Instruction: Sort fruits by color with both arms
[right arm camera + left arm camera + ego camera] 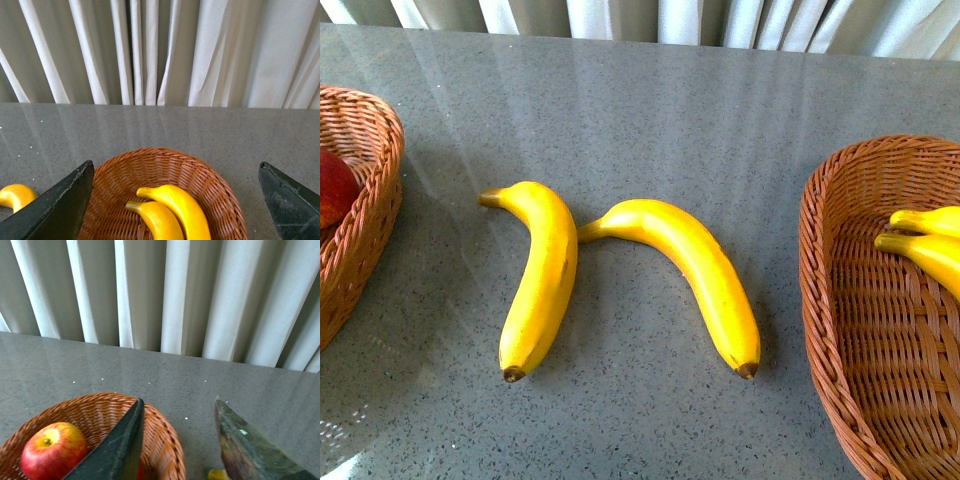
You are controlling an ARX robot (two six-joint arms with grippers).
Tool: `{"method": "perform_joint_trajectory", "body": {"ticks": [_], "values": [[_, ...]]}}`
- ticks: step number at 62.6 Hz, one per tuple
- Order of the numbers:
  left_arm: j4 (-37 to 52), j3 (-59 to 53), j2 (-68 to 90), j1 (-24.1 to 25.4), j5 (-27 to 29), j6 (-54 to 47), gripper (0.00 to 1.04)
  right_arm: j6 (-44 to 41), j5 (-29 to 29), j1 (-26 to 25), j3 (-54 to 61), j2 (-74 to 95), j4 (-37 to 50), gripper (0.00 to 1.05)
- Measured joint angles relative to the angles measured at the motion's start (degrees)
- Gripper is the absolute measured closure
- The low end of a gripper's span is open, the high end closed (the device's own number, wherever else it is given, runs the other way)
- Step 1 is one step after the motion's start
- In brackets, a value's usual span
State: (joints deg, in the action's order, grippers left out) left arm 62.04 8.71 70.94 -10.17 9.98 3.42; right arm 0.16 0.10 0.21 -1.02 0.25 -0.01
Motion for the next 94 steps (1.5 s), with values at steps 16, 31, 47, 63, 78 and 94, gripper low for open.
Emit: {"method": "perform_joint_trajectory", "body": {"ticks": [16,31,47,63,78,94], "values": [[-7.9,-4.6,-12.0,3.5,-3.8,-2.5,1.03,0.0,0.0,0.0,0.0,0.0,0.0,0.09],[-17.1,-6.9,-23.5,9.0,-9.5,-2.8,1.03,0.0,0.0,0.0,0.0,0.0,0.0,0.09],[-26.9,-8.0,-34.8,9.9,-10.0,-2.8,1.03,0.0,0.0,0.0,0.0,0.0,0.0,0.09],[-36.9,-8.0,-45.6,9.9,-10.0,-2.8,1.03,0.0,0.0,0.0,0.0,0.0,0.0,0.09],[-42.8,-8.0,-51.7,9.9,-10.0,-2.8,1.03,0.0,0.0,0.0,0.0,0.0,0.0,0.09],[-48.1,-8.0,-57.1,9.9,-10.0,-2.8,1.03,0.0,0.0,0.0,0.0,0.0,0.0,0.09]]}}
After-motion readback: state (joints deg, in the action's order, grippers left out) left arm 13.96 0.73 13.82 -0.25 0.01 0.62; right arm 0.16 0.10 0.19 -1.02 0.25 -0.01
